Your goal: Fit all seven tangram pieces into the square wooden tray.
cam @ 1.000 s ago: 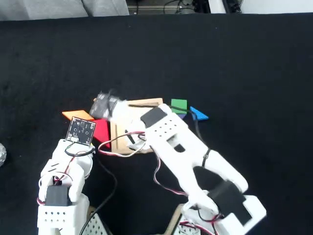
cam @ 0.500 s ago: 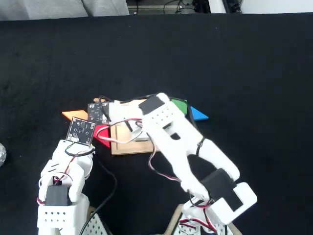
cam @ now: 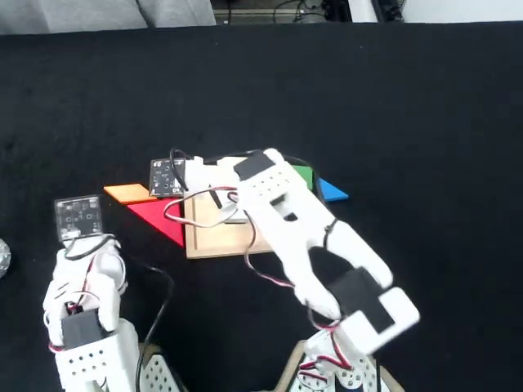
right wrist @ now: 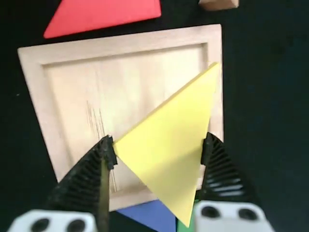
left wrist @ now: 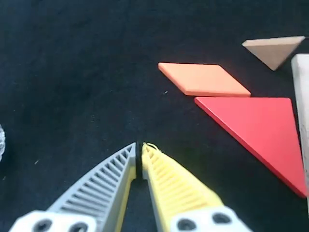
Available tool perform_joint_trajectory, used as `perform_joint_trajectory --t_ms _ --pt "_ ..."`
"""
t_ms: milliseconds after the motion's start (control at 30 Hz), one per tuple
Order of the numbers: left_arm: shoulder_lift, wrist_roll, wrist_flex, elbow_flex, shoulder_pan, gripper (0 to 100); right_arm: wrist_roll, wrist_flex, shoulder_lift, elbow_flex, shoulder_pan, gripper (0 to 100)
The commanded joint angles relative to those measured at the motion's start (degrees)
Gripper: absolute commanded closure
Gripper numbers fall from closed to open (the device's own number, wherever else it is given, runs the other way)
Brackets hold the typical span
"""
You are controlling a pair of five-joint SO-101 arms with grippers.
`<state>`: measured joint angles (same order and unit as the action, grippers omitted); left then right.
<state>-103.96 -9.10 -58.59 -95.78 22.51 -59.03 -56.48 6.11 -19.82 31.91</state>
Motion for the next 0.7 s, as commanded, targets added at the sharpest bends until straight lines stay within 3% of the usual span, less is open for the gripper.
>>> perform_joint_trajectory --t_ms 0,100,467,667 --pt "-0.5 1.4 0.7 3.4 1.2 97 0.8 -0.9 2.9 6.0 -0.8 86.4" --pt "-0.5 1.5 2.1 2.6 1.3 97 0.2 -6.1 4.5 9.6 -0.4 86.4" --pt "-0.5 1.8 3.4 2.2 1.8 97 -24.4 -24.4 4.5 10.6 1.1 86.8" --pt "-0.5 1.8 3.4 2.2 1.8 97 -25.9 -24.8 5.0 10.8 3.0 86.8"
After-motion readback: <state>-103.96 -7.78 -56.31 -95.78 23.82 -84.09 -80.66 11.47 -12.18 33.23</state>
